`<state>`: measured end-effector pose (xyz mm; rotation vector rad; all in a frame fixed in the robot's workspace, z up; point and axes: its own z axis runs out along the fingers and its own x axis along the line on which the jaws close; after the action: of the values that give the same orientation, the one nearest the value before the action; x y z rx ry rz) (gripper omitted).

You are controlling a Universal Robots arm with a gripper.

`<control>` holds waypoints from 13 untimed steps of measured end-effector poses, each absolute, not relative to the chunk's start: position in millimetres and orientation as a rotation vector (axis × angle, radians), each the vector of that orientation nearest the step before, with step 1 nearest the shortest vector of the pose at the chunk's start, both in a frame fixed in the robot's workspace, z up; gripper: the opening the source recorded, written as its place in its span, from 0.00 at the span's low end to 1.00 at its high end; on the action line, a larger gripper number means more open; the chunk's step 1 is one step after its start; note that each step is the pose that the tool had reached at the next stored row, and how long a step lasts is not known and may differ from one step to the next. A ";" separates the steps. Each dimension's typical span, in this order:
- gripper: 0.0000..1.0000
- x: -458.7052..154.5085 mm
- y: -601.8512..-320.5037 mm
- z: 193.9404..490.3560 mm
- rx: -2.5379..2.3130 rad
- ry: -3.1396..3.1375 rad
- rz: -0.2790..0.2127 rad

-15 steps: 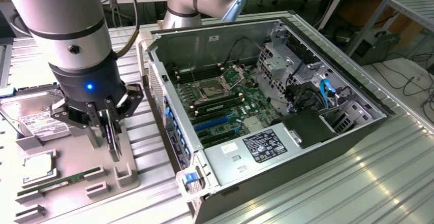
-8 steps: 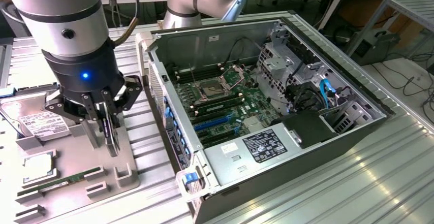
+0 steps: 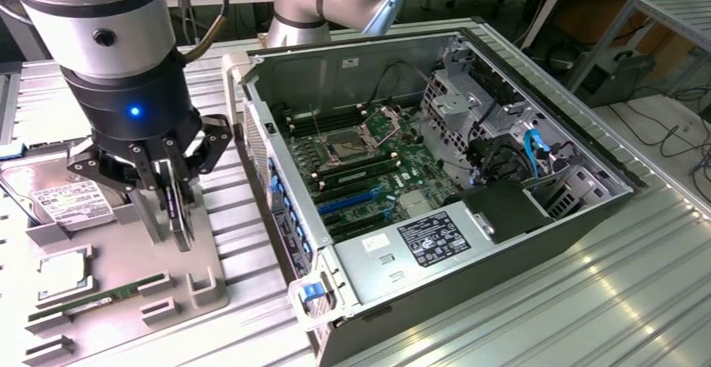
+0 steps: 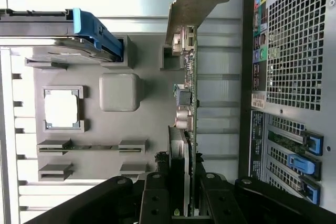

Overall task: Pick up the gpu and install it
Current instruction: 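Pick up the gpu and move the gpu toward the slot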

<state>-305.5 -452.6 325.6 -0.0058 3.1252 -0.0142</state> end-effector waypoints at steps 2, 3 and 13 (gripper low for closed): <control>0.27 -305.5 -452.6 338.6 -0.006 3.125 -0.014; 0.27 -305.5 -452.6 349.4 -0.006 3.125 -0.014; 0.27 -305.5 -452.6 385.8 -0.006 3.125 -0.014</control>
<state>-305.5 -452.6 385.8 -0.0059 3.1252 -0.0141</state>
